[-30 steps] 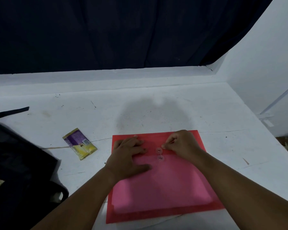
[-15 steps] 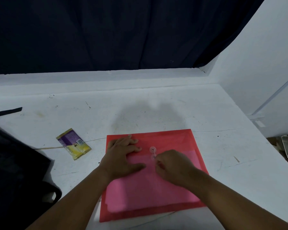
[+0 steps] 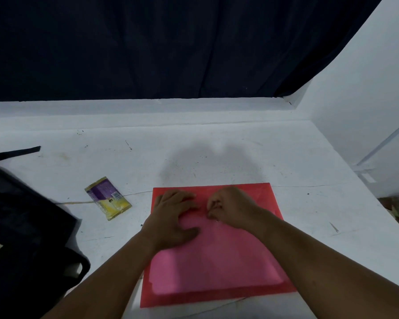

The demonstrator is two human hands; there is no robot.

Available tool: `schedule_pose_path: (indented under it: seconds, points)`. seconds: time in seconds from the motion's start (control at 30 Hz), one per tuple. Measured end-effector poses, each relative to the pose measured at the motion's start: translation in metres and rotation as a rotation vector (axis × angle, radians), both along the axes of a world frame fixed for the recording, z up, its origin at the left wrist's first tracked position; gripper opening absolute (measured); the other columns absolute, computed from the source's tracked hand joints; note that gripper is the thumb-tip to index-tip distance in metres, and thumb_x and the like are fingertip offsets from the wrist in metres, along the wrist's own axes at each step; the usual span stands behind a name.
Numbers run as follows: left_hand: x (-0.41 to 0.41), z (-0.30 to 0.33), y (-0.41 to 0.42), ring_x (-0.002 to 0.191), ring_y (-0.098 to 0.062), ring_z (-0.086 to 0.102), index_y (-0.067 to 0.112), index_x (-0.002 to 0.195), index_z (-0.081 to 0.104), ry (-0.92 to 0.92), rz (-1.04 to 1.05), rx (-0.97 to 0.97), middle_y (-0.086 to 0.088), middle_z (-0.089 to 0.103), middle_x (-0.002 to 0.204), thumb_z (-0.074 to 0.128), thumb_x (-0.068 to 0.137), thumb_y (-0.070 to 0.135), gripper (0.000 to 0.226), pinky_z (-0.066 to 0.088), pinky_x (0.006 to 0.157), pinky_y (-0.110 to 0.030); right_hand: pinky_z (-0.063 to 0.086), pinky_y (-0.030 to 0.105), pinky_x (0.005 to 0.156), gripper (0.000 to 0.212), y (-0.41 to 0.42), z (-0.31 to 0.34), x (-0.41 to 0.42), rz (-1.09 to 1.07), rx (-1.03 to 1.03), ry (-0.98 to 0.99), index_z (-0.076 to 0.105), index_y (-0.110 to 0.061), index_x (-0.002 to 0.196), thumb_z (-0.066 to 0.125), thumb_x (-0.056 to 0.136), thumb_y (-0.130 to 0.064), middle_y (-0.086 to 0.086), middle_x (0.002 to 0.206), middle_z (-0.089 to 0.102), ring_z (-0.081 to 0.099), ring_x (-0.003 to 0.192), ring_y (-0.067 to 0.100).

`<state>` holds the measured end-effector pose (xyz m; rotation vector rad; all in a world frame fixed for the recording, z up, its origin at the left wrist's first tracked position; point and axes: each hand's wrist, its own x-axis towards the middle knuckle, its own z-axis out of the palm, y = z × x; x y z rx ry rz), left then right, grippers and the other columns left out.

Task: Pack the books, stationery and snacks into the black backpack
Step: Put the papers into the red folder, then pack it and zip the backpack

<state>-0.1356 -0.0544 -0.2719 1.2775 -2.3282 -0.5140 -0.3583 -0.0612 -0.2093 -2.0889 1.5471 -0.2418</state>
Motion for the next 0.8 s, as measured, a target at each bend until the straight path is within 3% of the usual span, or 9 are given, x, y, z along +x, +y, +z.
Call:
schedule_pose_path:
  seconds: [0.17,0.3,0.5,0.6,0.8]
  points:
    - [0.0,0.001,0.001,0.136,-0.015,0.037,0.042,0.127,0.063,-0.004,-0.007,-0.012,0.017,0.05,0.141,0.067,0.069,0.067,0.063,0.029,0.112,-0.042,0.06,0.038,0.072,0.014,-0.021,0.001,-0.001,-0.159,0.041,-0.092,0.074,-0.024,0.065,0.087,0.067,-0.021,-0.01,0.064,0.07,0.067,0.066,0.003]
    - [0.001,0.0,0.0,0.135,-0.014,0.038,0.043,0.125,0.062,-0.002,-0.008,-0.019,0.019,0.049,0.141,0.068,0.07,0.068,0.061,0.031,0.112,-0.044,0.059,0.036,0.073,0.015,-0.026,-0.008,-0.009,-0.22,0.025,-0.108,0.075,-0.026,0.065,0.09,0.066,-0.031,-0.013,0.067,0.071,0.066,0.07,0.0]
    - [0.0,0.001,0.001,0.136,-0.009,0.035,0.043,0.123,0.065,0.019,0.016,0.0,0.021,0.049,0.142,0.067,0.068,0.073,0.063,0.03,0.114,-0.045,0.055,0.028,0.068,0.009,-0.002,-0.021,-0.031,-0.254,-0.074,-0.129,0.076,-0.028,0.072,0.078,0.081,-0.025,-0.018,0.069,0.07,0.063,0.069,-0.002]
    - [0.0,0.0,0.001,0.135,-0.006,0.033,0.044,0.12,0.066,0.054,0.028,0.009,0.024,0.049,0.14,0.068,0.066,0.071,0.061,0.031,0.114,-0.045,0.052,0.03,0.059,0.014,0.016,-0.023,-0.042,-0.224,-0.147,-0.105,0.073,-0.029,0.07,0.073,0.083,-0.022,-0.018,0.062,0.063,0.058,0.062,0.002]
    - [-0.001,0.0,0.0,0.134,-0.008,0.036,0.044,0.12,0.067,0.07,0.023,0.011,0.026,0.049,0.139,0.066,0.066,0.073,0.061,0.032,0.114,-0.046,0.051,0.033,0.058,0.012,0.031,-0.022,-0.043,-0.226,-0.181,-0.04,0.067,-0.028,0.075,0.069,0.087,-0.029,-0.012,0.059,0.056,0.053,0.06,0.005]
